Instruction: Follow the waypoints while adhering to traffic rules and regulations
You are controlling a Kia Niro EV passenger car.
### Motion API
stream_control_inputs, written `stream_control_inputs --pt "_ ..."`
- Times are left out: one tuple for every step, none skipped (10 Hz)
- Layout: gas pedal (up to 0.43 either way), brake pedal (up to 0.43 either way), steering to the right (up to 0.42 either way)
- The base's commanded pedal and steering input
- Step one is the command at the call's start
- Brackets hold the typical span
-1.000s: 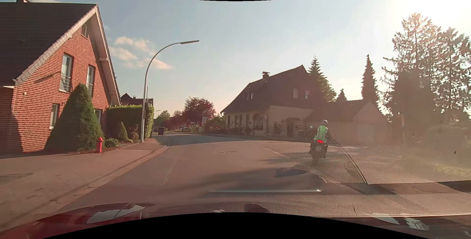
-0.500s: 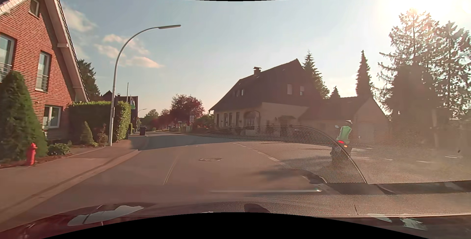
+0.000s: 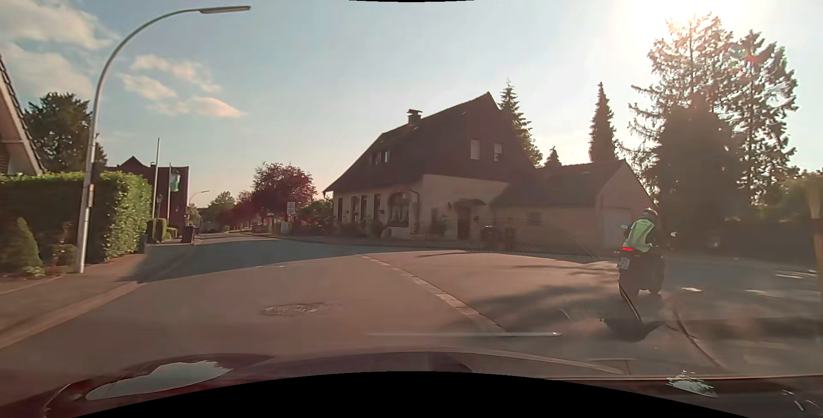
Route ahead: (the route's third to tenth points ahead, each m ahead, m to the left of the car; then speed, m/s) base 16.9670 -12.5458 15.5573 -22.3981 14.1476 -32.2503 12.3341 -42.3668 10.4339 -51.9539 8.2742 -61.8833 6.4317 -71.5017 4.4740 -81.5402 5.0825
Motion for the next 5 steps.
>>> stream_control_inputs --pt "0.169 0.000 0.194" --pt "0.169 0.000 0.193" --pt "0.157 0.000 0.193" --pt "0.079 0.000 0.192" --pt "0.000 0.000 0.191"
